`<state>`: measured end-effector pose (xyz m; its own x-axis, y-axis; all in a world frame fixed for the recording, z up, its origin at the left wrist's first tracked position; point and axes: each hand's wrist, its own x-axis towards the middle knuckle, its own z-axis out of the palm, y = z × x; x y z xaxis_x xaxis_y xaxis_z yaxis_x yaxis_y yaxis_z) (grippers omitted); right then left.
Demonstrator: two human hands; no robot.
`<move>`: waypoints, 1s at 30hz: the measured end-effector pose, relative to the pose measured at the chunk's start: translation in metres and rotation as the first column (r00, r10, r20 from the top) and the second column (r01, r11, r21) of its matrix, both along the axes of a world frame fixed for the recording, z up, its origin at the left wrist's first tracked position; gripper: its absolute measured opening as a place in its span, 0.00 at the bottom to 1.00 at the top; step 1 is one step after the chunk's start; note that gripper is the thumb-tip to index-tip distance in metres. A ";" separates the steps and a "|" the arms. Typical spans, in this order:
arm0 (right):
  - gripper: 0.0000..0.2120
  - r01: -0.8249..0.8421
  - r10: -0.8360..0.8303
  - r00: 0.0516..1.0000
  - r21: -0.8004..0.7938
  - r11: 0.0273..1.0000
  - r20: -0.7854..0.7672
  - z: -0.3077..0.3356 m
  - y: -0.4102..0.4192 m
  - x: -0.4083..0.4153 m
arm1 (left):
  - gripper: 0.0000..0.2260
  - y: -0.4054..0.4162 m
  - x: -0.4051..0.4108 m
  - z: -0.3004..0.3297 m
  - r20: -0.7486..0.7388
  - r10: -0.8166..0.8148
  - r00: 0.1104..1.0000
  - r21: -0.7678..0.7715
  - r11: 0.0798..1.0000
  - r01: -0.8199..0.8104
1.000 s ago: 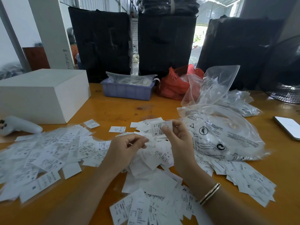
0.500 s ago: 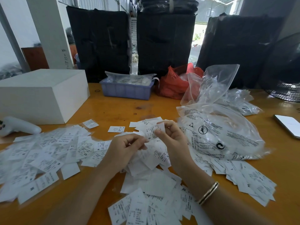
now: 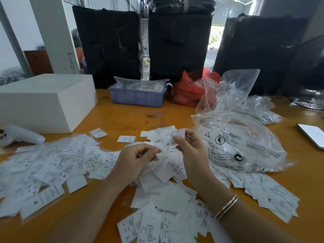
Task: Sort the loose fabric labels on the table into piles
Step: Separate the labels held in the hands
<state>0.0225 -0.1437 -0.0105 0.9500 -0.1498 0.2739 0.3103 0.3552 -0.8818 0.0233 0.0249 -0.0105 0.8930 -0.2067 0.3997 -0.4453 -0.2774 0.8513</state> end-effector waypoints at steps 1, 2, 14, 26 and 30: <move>0.05 0.005 -0.005 1.000 -0.021 1.000 -0.003 0.000 -0.001 0.000 | 0.04 0.000 0.000 0.000 -0.002 0.002 1.000 0.004 1.000 -0.002; 0.05 0.004 -0.004 1.000 -0.051 0.999 -0.004 0.000 -0.001 -0.001 | 0.04 0.000 0.000 0.000 -0.003 0.006 1.000 0.012 1.000 -0.006; 0.10 -0.040 0.082 0.995 -0.498 0.866 0.063 -0.001 0.005 -0.007 | 0.03 0.001 0.004 -0.003 0.001 0.071 0.997 0.032 0.997 -0.071; 0.12 0.134 -0.072 0.989 -0.604 0.786 0.126 -0.001 0.007 -0.009 | 0.04 -0.001 0.004 -0.005 -0.160 0.086 0.983 -0.146 0.983 -0.110; 0.10 -0.004 0.048 0.997 -0.637 0.771 0.052 -0.004 0.014 -0.012 | 0.02 0.000 0.005 -0.007 -0.131 0.110 0.985 -0.075 0.990 -0.120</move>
